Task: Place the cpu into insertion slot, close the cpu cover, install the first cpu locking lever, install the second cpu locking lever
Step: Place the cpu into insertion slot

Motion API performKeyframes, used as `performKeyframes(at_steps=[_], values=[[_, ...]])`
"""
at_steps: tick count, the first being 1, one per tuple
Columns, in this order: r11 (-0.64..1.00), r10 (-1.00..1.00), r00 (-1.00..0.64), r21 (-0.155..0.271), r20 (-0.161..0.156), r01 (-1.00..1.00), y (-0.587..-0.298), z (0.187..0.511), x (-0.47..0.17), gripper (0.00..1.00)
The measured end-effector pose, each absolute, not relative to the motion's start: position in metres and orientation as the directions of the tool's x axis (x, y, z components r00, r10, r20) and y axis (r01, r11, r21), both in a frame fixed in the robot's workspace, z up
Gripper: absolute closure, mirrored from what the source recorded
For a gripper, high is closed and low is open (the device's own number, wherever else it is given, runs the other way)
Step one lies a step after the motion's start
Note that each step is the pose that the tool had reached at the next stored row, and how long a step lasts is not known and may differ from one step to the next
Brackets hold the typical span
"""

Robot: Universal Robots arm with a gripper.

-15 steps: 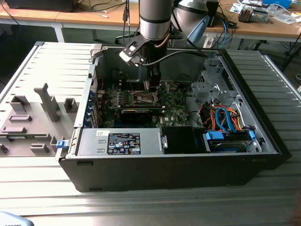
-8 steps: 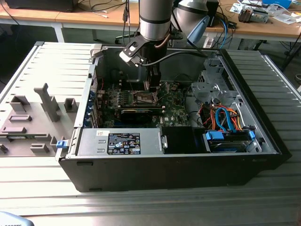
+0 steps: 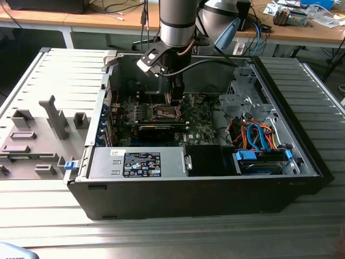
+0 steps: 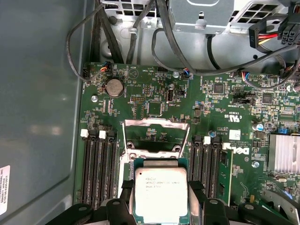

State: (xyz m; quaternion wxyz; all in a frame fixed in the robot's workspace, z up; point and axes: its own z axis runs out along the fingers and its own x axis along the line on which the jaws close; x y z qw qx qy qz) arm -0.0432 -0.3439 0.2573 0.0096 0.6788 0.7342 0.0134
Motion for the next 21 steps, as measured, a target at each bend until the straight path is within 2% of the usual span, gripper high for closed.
performKeyframes(at_steps=[21], values=[[0.078, 0.997, -0.078, 0.033, 0.004, 0.996, -0.3439, 0.2523, -0.0432, 0.45]])
